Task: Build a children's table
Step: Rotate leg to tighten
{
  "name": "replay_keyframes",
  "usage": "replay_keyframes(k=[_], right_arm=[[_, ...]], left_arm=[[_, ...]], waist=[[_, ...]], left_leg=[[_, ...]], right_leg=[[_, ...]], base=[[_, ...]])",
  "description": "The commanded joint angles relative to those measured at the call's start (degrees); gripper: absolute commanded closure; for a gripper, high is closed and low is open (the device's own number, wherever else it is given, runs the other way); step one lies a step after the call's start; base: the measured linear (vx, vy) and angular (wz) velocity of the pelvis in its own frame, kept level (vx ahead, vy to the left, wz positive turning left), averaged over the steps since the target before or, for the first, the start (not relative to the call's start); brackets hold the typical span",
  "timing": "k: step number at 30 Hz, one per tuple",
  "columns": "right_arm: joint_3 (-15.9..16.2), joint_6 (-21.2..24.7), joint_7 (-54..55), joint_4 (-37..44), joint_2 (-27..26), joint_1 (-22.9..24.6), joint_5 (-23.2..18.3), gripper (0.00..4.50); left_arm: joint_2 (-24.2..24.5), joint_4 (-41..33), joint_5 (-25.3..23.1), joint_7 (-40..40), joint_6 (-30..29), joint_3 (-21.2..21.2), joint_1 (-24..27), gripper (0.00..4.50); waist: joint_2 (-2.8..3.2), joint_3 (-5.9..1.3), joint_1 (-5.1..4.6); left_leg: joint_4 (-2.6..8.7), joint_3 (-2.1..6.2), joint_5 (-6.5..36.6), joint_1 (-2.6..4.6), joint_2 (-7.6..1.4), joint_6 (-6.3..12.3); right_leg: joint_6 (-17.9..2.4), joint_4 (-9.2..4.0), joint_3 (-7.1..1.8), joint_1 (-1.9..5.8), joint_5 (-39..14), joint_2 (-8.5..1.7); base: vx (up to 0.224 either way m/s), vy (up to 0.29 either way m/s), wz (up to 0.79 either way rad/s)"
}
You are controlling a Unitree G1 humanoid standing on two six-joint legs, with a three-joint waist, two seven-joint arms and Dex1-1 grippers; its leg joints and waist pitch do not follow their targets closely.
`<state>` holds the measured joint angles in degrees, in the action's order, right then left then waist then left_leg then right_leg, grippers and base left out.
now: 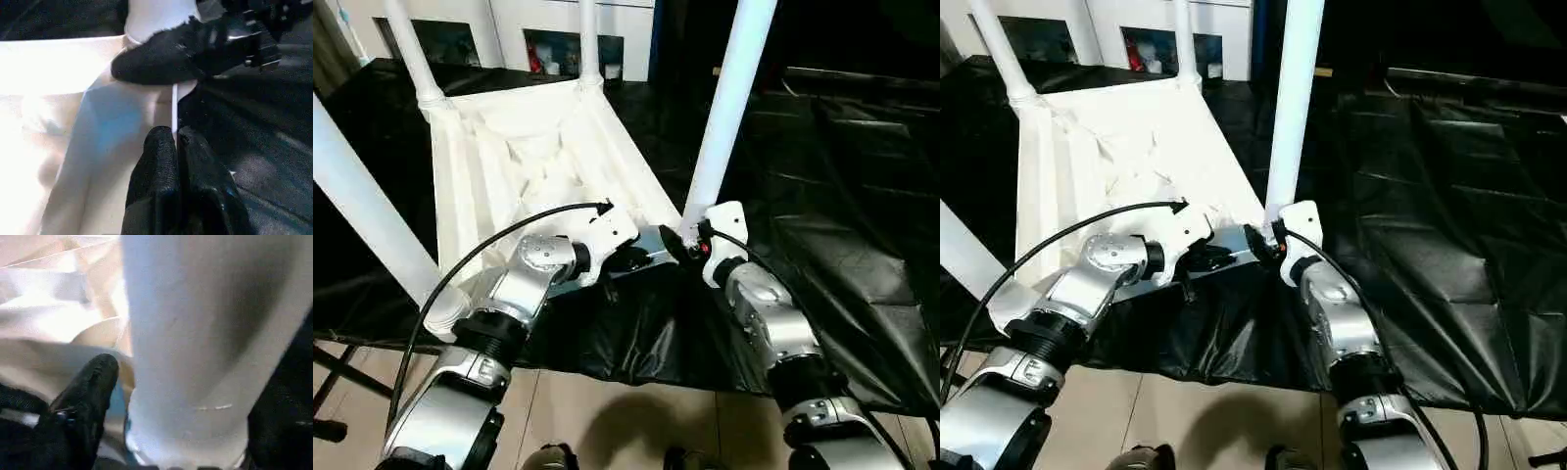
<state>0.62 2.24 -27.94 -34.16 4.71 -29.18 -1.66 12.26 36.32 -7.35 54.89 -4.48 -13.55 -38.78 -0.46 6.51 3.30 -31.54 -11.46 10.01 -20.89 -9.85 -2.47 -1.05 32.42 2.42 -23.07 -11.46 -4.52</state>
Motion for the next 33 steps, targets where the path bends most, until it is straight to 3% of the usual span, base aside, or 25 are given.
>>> replay_keyframes(k=[1, 2, 3, 4, 6, 10, 13, 18, 22, 24, 25, 29, 33], right_arm=[[6.8, 0.8, -7.5, -1.3, -1.3, 1.2, 0.3, 0.7], [7.2, 0.1, -10.0, -1.1, 0.2, 1.3, 0.2, 0.7], [7.5, -0.5, -12.5, -0.8, 1.6, 1.4, -0.1, 0.7], [7.5, -0.5, -12.5, -0.8, 1.6, 1.4, -0.1, 0.7], [8.6, -2.9, -18.6, -0.7, 5.0, 1.5, -0.1, 0.7], [9.6, -3.0, -29.6, 0.9, 9.4, 1.8, -2.0, 0.7], [10.3, -2.7, -34.9, 1.6, 11.6, 1.9, -2.5, 0.7], [12.5, -3.7, -43.0, 1.9, 15.7, 1.5, -3.3, 0.7], [13.4, -3.8, -46.6, 2.3, 17.2, 1.4, -3.2, 0.7], [13.5, -3.9, -47.6, 2.4, 17.5, 1.3, -3.0, 0.7], [13.5, -3.9, -47.8, 2.4, 17.5, 1.3, -3.0, 0.94], [13.6, -3.6, -47.9, 2.4, 17.3, 1.2, -3.4, 1.08], [13.8, -3.2, -47.3, 3.1, 16.6, 2.0, -3.8, 1.49]], left_arm=[[-1.6, -1.2, 1.3, 3.7, 2.0, -3.8, 0.9, 4.5], [-0.5, -1.6, 1.5, 5.4, 2.7, -4.0, 1.3, 4.5], [0.5, -1.9, 1.9, 7.4, 3.6, -4.2, 1.7, 4.5], [0.5, -1.9, 1.9, 7.4, 3.6, -4.2, 1.7, 4.5], [2.5, -3.1, 3.1, 11.2, 2.5, -4.2, 2.3, 4.5], [4.9, -3.0, 4.1, 16.2, 3.5, -3.9, 2.4, 4.5], [5.9, -2.2, 4.4, 18.0, 4.2, -3.8, 2.0, 4.5], [7.6, -0.6, 5.5, 21.4, 4.7, -3.9, 0.7, 4.5], [8.4, 0.3, 6.0, 23.9, 4.3, -3.9, 0.1, 4.5], [8.8, 1.3, 5.7, 24.2, 4.8, -3.8, -0.4, 4.5], [8.8, 1.6, 5.7, 24.3, 5.0, -3.7, -0.5, 4.5], [8.9, 2.5, 5.6, 24.0, 5.4, -3.6, -1.0, 4.5], [8.7, 2.7, 5.7, 23.6, 5.6, -3.7, -0.9, 4.5]], waist=[[0.2, -3.12, 0.2], [0.13, -3.28, 0.27], [0.06, -3.28, 0.34], [0.06, -3.28, 0.34], [0.0, -3.82, 0.43], [0.06, -4.07, 1.3], [-0.11, -3.88, 1.84], [0.16, -3.18, 2.06], [0.29, -3.21, 2.09], [0.18, -3.33, 2.08], [0.1, -3.44, 2.14], [0.06, -3.49, 2.25], [0.03, -3.44, 2.44]], left_leg=[[4.84, 2.15, 18.0, 0.62, -3.89, 0.51], [4.52, 1.72, 15.5, 0.82, -3.8, 1.7], [4.15, 1.51, 15.0, 0.92, -3.8, 3.12], [4.15, 1.51, 15.0, 0.92, -3.8, 3.12], [3.34, 1.22, 8.5, 0.4, -3.59, 5.06], [2.24, 0.75, 2.9, 0.14, -3.52, 9.43], [2.26, 0.79, 3.8, 0.2, -3.65, 9.4], [3.11, 0.99, 12.2, 0.89, -4.07, 4.93], [3.27, 1.1, 12.6, 0.79, -4.14, 3.98], [3.1, 1.07, 11.0, 0.66, -4.0, 4.45], [2.96, 1.03, 10.1, 0.66, -3.91, 4.91], [2.8, 1.02, 8.6, 0.52, -3.91, 5.74], [2.87, 1.05, 9.0, 0.59, -3.99, 5.76]], right_leg=[[-9.9, -3.71, -2.85, 1.74, -15.0, -4.67], [-11.3, -3.37, -2.74, 1.68, -10.6, -4.46], [-12.6, -3.4, -2.75, 1.68, -10.7, -4.56], [-12.6, -3.4, -2.75, 1.68, -10.7, -4.56], [-15.1, -2.14, -2.59, 2.31, -1.5, -4.34], [-18.0, -0.6, -2.26, 2.77, 9.5, -4.04], [-17.7, -0.75, -2.13, 2.64, 6.7, -4.01], [-15.6, -2.22, -2.26, 1.97, -8.9, -4.11], [-15.5, -2.17, -2.35, 2.03, -9.7, -4.23], [-15.7, -1.94, -2.33, 2.15, -7.0, -4.18], [-16.0, -1.86, -2.32, 2.24, -5.9, -4.27], [-16.6, -1.62, -2.23, 2.36, -3.8, -4.28], [-16.5, -1.71, -2.18, 2.31, -5.2, -4.3]], base=[[0.0, 0.0, 0.0], [0.0, 0.0, 0.0], [0.06, -0.022, 0.05], [0.101, -0.041, 0.05], [0.076, -0.034, 0.01], [0.03, -0.024, 0.01], [0.0, 0.0, 0.0], [0.0, 0.0, 0.0], [0.0, 0.0, 0.0], [0.0, 0.0, 0.0], [0.0, 0.0, 0.0], [0.0, 0.0, 0.0], [0.0, 0.0, 0.0]])
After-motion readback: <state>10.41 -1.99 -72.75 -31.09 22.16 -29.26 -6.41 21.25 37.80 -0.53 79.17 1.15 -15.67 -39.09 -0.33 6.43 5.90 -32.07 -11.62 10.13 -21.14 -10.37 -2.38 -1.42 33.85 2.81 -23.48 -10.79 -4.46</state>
